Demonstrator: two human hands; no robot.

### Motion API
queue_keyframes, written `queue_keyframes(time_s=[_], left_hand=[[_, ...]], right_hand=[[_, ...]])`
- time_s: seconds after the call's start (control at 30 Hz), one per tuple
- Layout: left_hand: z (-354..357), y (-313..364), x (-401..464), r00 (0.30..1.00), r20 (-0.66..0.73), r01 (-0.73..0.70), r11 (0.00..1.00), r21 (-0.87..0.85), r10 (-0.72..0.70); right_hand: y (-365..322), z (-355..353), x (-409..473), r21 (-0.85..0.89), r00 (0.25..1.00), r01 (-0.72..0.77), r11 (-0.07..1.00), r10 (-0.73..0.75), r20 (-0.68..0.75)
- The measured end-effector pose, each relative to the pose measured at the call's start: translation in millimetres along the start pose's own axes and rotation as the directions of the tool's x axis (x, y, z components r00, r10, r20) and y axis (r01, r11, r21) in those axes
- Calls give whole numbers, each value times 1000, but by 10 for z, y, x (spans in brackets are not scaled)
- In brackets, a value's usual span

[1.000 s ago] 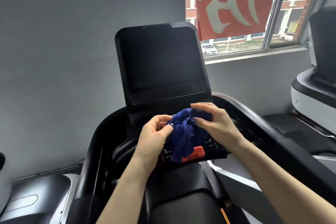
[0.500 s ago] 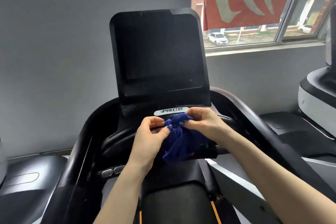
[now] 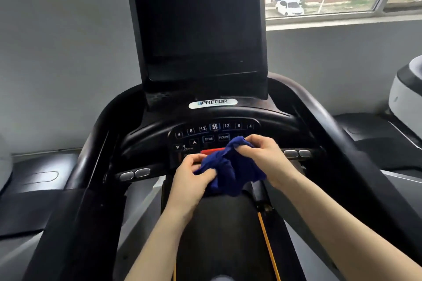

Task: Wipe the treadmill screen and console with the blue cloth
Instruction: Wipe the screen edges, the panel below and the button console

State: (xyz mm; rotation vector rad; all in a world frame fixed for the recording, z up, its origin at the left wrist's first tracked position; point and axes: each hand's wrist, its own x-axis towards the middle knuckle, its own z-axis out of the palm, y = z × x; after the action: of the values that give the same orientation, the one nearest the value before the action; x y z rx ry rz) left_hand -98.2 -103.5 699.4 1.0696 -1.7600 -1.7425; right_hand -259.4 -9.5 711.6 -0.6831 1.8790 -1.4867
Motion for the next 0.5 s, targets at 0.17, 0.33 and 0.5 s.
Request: queue_keyframes(time_s=[0.17,0.33,0.5], left_hand=[[-17,-589,-4,975,-7,220,963,-156,-224],[-159,-1233,-33,900,-93,419,903,-89,-427],[-409,-1443,-67,945,-183,313,907,281,-270]], right_hand=[[586,124,-88,11,978,-193,981,192,86],[1080,237,-245,-114,935,-281,953,299,193],[1192,186,-328,-256,976,-206,945,216,13]])
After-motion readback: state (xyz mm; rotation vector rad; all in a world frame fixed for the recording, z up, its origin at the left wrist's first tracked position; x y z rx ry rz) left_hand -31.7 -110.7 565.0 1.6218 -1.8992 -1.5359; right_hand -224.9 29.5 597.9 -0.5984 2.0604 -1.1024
